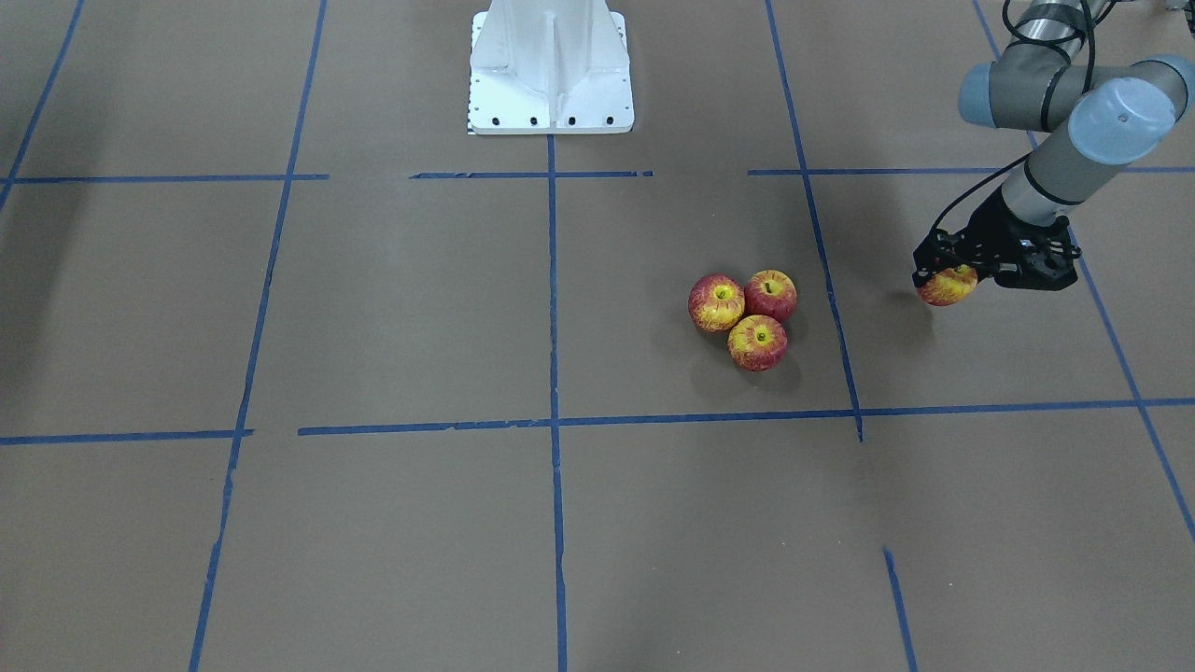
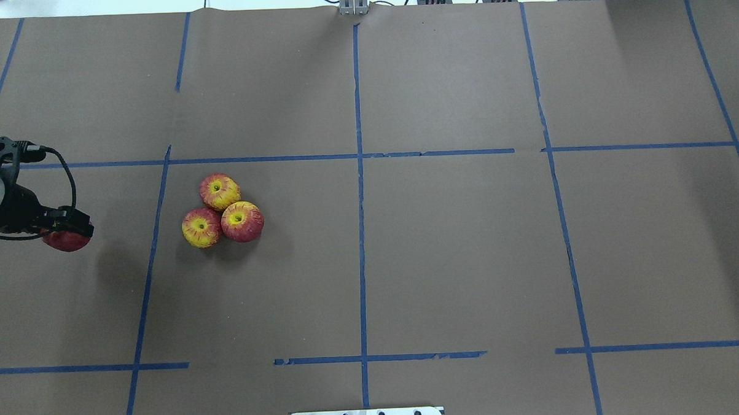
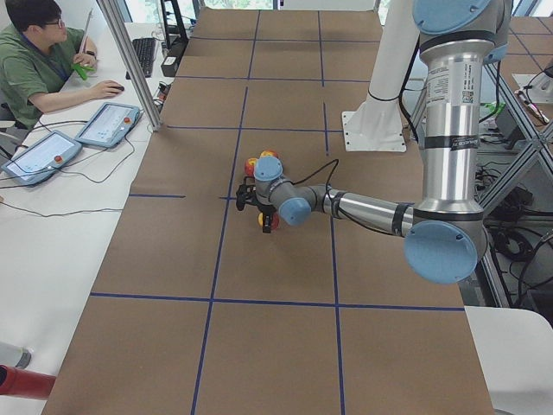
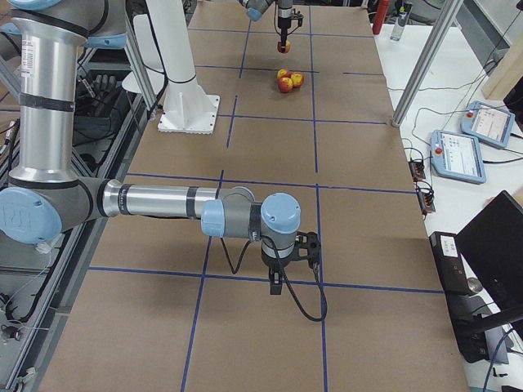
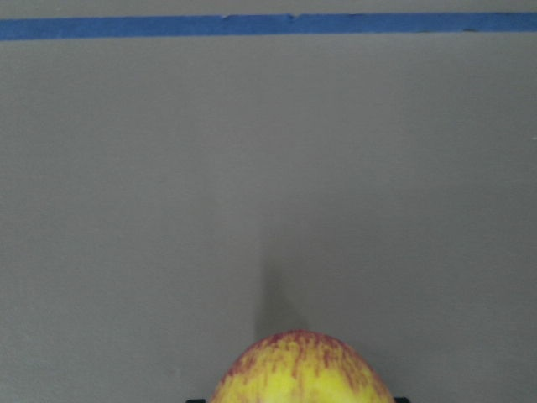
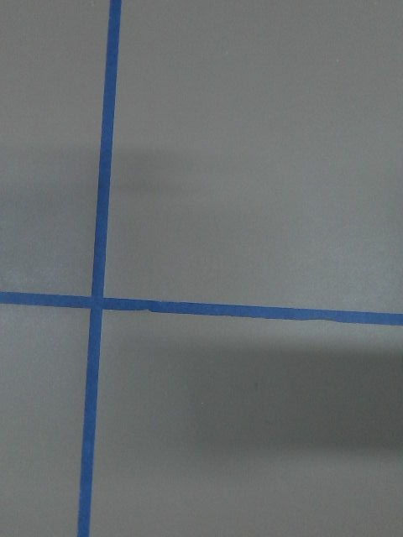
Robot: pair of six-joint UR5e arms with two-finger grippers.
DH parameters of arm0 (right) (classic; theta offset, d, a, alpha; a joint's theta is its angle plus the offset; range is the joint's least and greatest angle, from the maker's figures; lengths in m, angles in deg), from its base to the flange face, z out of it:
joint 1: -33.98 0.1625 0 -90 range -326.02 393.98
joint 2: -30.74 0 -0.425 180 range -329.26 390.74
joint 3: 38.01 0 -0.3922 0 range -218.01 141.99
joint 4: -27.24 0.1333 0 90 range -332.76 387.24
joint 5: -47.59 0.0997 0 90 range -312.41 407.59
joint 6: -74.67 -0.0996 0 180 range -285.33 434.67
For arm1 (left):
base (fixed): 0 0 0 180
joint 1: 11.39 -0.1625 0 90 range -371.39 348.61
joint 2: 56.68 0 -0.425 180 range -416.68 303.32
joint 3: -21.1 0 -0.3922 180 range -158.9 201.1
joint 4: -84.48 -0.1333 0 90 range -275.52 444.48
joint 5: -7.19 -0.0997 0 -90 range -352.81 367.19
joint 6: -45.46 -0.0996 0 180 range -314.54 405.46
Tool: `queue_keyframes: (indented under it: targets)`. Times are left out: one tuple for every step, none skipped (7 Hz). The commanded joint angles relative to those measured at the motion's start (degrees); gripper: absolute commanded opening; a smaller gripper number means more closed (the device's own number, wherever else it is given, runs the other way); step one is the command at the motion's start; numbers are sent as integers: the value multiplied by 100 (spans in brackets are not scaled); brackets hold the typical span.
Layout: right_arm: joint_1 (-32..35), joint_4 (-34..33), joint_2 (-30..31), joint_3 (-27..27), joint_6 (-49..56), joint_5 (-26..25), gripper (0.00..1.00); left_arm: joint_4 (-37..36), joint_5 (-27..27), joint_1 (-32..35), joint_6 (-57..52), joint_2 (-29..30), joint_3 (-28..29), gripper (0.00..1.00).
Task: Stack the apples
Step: 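Close the left gripper on the apple and lift it, then carry the apple with the left gripper over the three-apple cluster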
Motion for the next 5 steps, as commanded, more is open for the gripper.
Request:
queue_keyframes:
  targets:
    - [0,0,0,0,0,0,100,-1417,-35,110,691,1033,-361,15]
    - [0,0,0,0,0,0,100,-1761,-174,84,1087,1517,-352,14]
    - [0,0,0,0,0,0,100,-2121,-359,15,1474,1914,-352,14]
    - [0,0,0,0,0,0,100,-2220,-508,-221,1800,2092,-300,14]
    - [0,0,0,0,0,0,100,-2230,-640,-458,2056,2146,-290,14]
